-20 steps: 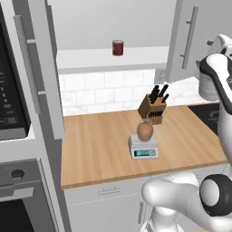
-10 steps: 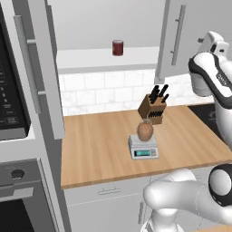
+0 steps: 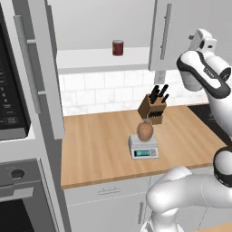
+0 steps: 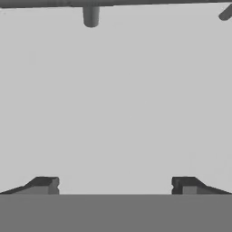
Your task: Pick the honey bottle and place it on the digital scale for weighing, and close the cabinet.
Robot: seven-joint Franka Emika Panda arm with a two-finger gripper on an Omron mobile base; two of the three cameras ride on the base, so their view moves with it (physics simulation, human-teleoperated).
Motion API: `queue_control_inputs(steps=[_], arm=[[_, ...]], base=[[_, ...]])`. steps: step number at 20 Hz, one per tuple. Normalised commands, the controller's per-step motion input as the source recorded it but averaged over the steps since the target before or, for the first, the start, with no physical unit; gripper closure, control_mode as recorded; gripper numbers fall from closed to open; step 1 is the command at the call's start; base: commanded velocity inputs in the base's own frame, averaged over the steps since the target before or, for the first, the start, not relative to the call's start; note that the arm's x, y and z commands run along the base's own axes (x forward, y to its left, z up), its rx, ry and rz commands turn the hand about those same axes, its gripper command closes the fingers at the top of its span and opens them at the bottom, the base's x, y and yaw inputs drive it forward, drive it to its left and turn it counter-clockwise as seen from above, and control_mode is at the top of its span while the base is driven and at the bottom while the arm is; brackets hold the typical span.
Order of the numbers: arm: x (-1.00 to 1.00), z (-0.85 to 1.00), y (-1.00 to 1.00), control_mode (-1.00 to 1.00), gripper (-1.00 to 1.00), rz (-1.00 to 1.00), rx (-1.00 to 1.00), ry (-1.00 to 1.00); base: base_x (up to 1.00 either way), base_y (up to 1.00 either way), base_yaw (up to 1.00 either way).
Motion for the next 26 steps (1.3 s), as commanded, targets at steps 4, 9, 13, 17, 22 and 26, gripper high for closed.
queue_control_inputs(steps=[4, 9, 13, 17, 22, 26], arm=[[0.76, -0.19, 0.12, -1.00, -1.00, 0.00, 0.00, 0.00], [1.00, -0.44, 0.12, -1.00, -1.00, 0.00, 0.00, 0.00], [0.58, -0.27, 0.07, -1.00, -1.00, 0.00, 0.00, -0.03], [-0.98, 0.04, -0.01, -1.00, -1.00, -0.01, 0.01, -0.23], [-1.00, 0.00, 0.13, -1.00, -1.00, -0.01, 0.12, -0.37], [-0.98, 0.00, 0.58, -1.00, -1.00, 0.00, 0.02, -0.36]], base=[[0.00, 0.00, 0.00], [0.00, 0.00, 0.00], [0.00, 0.00, 0.00], [0.00, 0.00, 0.00], [0.00, 0.00, 0.00], [0.00, 0.00, 0.00]])
